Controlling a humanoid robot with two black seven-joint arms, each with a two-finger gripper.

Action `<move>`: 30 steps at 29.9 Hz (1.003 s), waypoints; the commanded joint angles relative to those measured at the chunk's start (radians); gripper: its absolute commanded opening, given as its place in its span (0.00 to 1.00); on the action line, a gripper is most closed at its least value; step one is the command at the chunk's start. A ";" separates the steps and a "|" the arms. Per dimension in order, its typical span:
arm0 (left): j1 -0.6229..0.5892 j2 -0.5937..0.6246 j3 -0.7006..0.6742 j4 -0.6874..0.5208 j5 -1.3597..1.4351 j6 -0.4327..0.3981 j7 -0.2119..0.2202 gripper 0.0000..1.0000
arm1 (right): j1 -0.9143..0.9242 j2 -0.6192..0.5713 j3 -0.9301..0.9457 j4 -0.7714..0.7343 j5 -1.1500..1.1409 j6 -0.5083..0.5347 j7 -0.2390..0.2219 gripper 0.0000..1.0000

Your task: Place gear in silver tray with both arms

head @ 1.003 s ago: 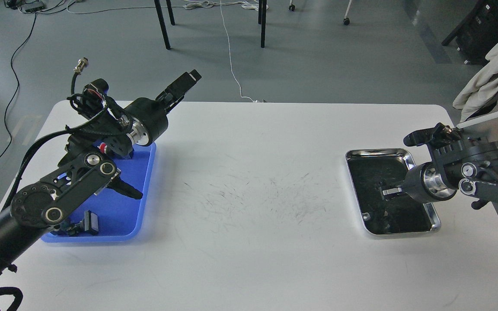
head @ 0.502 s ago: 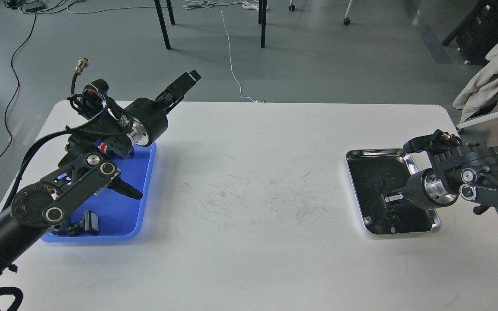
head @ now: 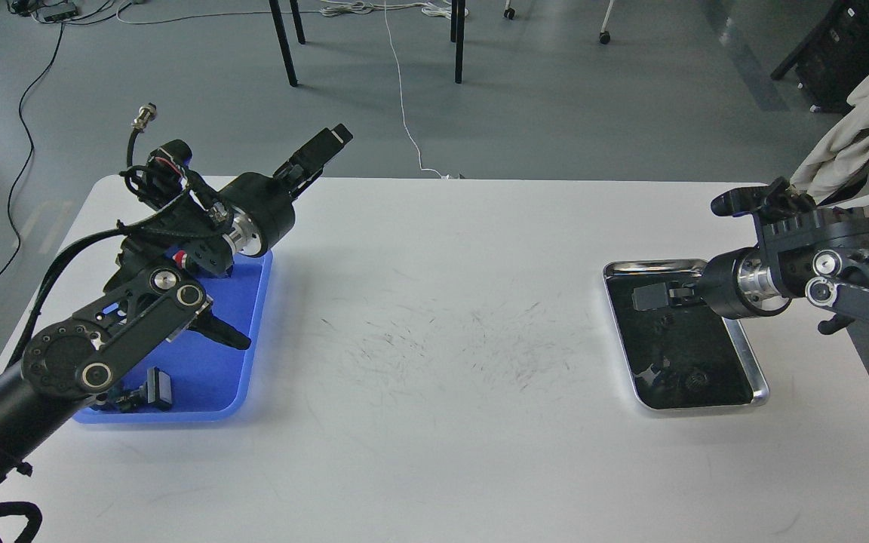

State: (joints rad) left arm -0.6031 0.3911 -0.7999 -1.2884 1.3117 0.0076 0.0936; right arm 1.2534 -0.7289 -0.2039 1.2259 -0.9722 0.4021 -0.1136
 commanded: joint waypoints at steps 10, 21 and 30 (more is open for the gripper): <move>0.017 -0.005 -0.071 -0.002 -0.173 0.092 0.012 0.98 | -0.299 0.055 0.582 -0.049 0.628 -0.235 0.005 0.97; 0.063 -0.086 -0.301 0.148 -0.601 0.127 -0.029 0.98 | -0.756 0.158 1.222 -0.123 1.230 -0.122 0.043 0.98; 0.072 -0.172 -0.416 0.244 -0.710 0.025 -0.068 0.98 | -0.824 0.275 1.325 -0.232 1.238 0.078 0.038 0.99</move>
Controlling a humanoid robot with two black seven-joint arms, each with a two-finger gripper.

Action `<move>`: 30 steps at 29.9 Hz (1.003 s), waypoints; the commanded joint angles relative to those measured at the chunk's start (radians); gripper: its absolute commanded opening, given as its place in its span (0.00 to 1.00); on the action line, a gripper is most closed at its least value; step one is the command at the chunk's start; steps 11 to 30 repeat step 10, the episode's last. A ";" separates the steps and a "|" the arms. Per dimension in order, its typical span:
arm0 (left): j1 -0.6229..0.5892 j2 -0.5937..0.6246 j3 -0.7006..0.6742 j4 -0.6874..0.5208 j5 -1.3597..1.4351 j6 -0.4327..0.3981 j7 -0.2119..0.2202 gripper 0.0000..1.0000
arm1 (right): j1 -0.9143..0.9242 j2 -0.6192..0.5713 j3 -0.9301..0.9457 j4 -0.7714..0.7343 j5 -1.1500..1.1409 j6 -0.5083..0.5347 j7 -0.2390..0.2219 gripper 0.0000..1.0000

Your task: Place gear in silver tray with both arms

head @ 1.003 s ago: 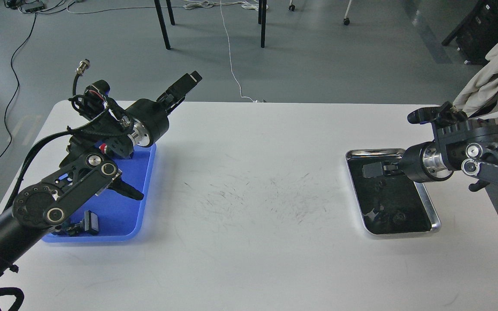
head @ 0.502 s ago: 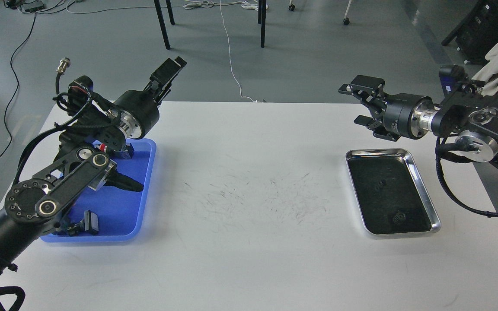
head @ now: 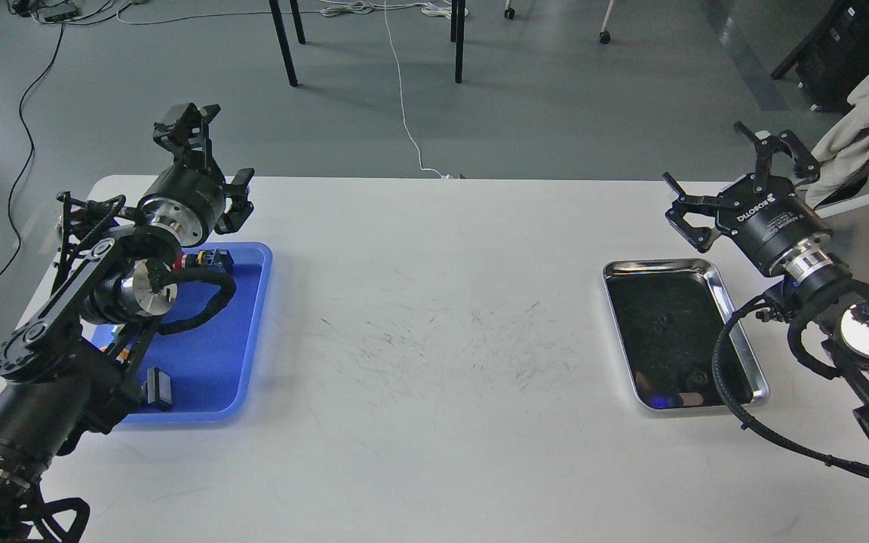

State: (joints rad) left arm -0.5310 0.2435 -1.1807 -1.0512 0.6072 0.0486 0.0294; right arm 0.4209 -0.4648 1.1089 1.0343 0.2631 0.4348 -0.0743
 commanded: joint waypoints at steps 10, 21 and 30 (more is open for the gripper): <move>0.025 -0.039 -0.086 0.011 -0.006 -0.013 -0.006 0.98 | 0.012 0.012 0.011 -0.053 0.002 0.045 0.005 0.99; 0.025 -0.039 -0.086 0.011 -0.006 -0.013 -0.006 0.98 | 0.012 0.012 0.011 -0.053 0.002 0.045 0.005 0.99; 0.025 -0.039 -0.086 0.011 -0.006 -0.013 -0.006 0.98 | 0.012 0.012 0.011 -0.053 0.002 0.045 0.005 0.99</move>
